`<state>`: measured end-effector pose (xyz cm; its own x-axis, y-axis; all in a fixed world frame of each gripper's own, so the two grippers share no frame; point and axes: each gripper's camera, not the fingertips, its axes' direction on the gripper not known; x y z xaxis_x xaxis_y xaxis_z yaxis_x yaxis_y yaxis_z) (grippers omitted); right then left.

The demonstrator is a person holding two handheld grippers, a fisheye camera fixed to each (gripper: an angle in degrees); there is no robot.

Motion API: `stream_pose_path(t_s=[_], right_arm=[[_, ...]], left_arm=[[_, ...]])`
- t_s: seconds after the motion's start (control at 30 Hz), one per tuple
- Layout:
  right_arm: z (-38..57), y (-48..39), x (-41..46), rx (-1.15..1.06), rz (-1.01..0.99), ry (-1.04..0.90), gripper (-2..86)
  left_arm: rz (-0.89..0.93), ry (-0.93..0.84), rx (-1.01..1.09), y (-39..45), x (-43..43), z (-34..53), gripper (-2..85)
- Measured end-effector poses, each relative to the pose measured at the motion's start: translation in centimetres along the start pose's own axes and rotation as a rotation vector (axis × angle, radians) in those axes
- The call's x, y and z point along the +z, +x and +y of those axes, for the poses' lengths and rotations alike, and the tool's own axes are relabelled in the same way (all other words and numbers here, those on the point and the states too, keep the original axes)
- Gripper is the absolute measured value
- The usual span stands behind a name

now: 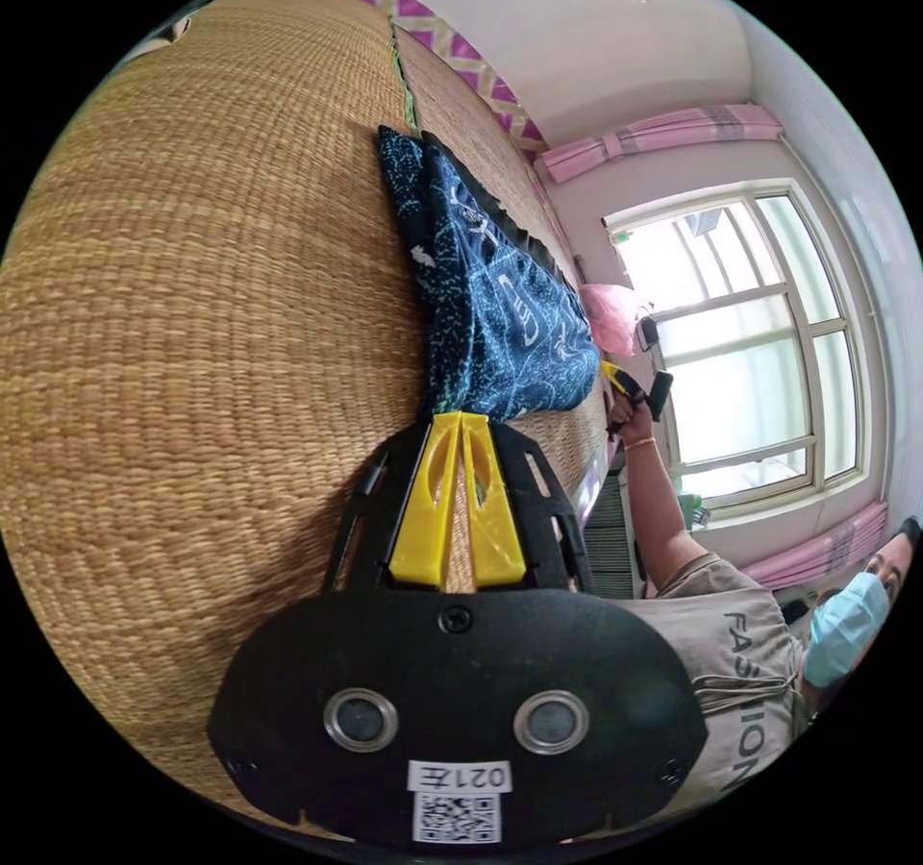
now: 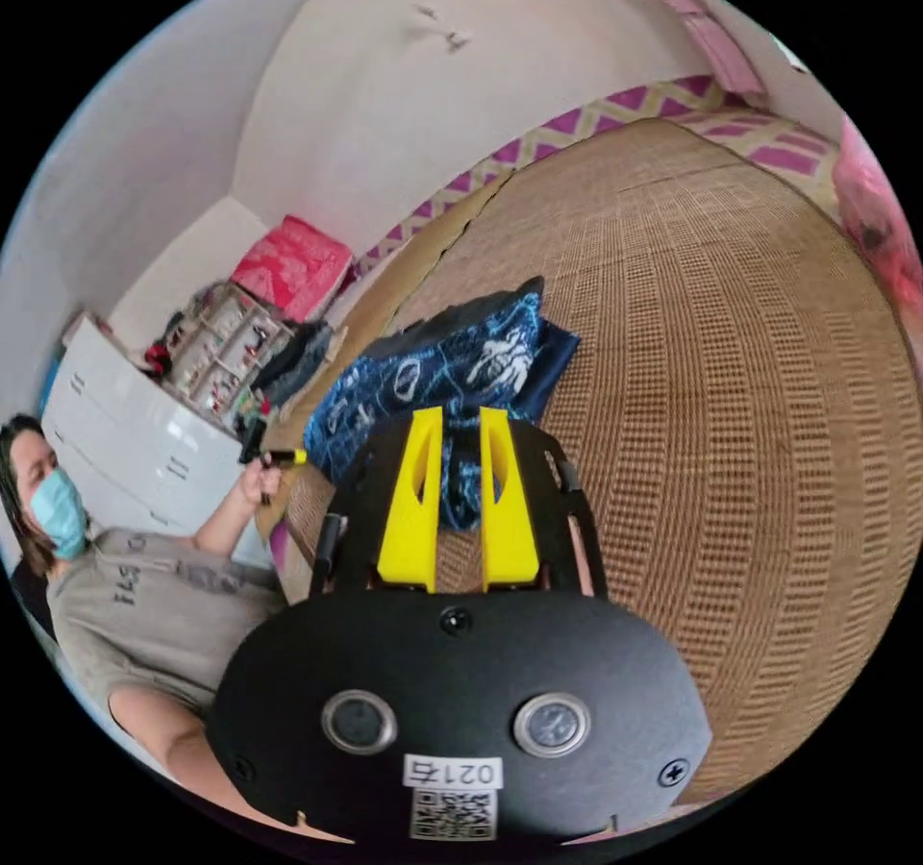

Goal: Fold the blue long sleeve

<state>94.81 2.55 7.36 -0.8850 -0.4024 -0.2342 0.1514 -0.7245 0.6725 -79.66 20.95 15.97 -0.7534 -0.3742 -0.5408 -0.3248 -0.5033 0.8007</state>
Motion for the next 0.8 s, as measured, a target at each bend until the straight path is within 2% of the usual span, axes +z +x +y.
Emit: stream_pose_path(t_s=[0.1,0.23,0.3,0.37,0.43,0.5,0.57,0.6,0.7,0.8], right_arm=[[1.5,-2.4,1.5,-0.131,0.112,-0.132,7.1],[2.2,-4.2,3.9,-0.221,0.108,-0.194,6.0],[2.3,-4.6,5.7,-0.242,0.112,-0.242,0.9],[3.1,-5.5,6.0,-0.303,0.157,-0.282,-0.3],[4.6,-6.1,3.7,-0.342,0.159,-0.213,-0.7],[7.6,-5.1,0.0,-0.319,0.080,-0.104,-0.8],[9.8,-3.1,-0.4,-0.258,0.108,-0.135,-0.7],[10.1,-1.9,-0.8,-0.197,0.046,-0.139,-0.6],[10.2,-1.6,-1.0,-0.182,0.066,-0.137,1.2],[9.1,-1.6,-2.4,-0.160,0.037,-0.052,5.0]], left_arm=[[-0.012,-0.001,0.008,-0.4,-0.1,-0.1,-1.0],[-0.006,-0.001,0.004,-1.2,-0.3,-0.1,-1.0],[0.000,-0.004,-0.001,-1.8,-0.5,-0.1,-1.0],[0.007,-0.006,-0.009,-2.3,-0.7,-0.2,-1.0],[0.002,-0.008,-0.008,-2.6,-0.8,-0.2,-1.0],[-0.002,-0.007,-0.009,-3.0,-1.0,-0.2,-0.9],[-0.010,-0.007,-0.007,-3.2,-1.1,-0.2,-0.9],[-0.014,-0.008,-0.005,-3.3,-1.3,-0.2,-0.9],[0.025,-0.004,-0.021,-3.6,-2.2,0.0,-0.7],[0.193,0.125,0.175,-0.7,-5.9,-0.5,-0.1]])
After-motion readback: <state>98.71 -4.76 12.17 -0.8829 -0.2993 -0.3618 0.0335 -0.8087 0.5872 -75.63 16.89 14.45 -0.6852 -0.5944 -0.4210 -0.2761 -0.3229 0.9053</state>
